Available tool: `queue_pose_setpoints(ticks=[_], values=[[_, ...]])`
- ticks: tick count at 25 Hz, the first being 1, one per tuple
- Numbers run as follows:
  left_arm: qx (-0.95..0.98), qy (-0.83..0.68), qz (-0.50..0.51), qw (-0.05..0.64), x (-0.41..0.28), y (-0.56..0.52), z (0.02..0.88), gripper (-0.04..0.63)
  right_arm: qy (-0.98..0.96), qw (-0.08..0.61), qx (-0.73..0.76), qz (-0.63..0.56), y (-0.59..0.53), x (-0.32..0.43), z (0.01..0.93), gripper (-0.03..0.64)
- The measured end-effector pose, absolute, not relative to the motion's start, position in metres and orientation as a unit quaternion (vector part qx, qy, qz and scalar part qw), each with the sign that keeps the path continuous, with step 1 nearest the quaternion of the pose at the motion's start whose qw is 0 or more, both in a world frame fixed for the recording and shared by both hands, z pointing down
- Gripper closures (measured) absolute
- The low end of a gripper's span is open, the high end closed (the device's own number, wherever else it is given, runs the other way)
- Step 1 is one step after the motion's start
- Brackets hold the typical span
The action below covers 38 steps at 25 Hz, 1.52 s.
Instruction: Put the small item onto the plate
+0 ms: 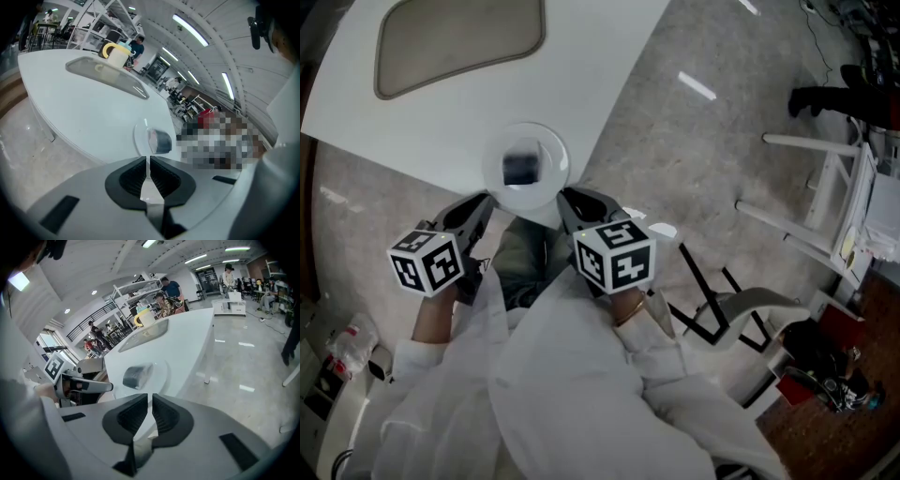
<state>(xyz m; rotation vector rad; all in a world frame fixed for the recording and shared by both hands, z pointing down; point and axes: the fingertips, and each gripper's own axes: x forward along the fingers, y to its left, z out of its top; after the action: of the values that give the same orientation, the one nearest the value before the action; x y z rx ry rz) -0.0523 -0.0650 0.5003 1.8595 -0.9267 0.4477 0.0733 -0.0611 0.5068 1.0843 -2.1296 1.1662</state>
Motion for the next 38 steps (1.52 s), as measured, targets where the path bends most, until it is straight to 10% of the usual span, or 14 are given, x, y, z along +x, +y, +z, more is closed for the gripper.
queue_pose_setpoints(ticks=[10, 38], values=[[0.740, -0.394, 0.185, 0.512, -0.055, -0.071, 0.509, 0.577, -0.745, 0.210, 0.414, 0.479, -0.068, 0.081, 0.515, 0.505], [0.730, -0.381, 0.179, 0.538, -0.043, -0.079, 0.500, 0.503, -0.737, 0.203, 0.392, 0.512, -0.073, 0.076, 0.509, 0.502]])
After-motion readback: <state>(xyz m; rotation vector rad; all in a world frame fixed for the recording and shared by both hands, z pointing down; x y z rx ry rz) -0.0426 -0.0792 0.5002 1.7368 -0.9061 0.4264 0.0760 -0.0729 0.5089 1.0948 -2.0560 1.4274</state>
